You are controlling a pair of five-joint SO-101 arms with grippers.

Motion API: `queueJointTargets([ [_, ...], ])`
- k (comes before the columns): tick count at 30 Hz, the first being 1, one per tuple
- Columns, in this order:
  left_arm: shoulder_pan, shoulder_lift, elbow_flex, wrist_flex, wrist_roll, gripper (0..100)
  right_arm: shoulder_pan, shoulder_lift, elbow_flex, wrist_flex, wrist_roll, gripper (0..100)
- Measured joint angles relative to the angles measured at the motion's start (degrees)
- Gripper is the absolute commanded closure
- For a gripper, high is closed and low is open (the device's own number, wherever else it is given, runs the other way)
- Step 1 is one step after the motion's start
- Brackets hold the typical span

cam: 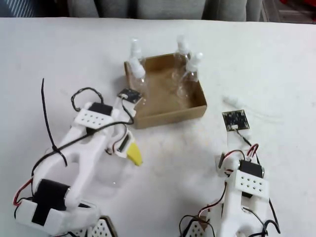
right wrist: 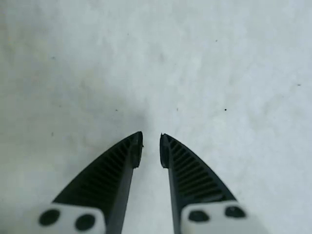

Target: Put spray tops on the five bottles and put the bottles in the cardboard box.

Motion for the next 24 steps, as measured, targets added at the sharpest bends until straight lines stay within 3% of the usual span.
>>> queueJointTargets([
  [14,2.02,0.00,9.49,-10.64,0.00,65,0.00,0.00,0.00,0.00,0.00,96.8],
  [20,3.34,-0.18,11.96,-13.71,0.00,79,0.00,0.00,0.00,0.00,0.00,96.8],
  [24,4.04,-0.53,11.96,-13.89,-0.09,72,0.00,0.00,0.00,0.00,0.00,96.8],
])
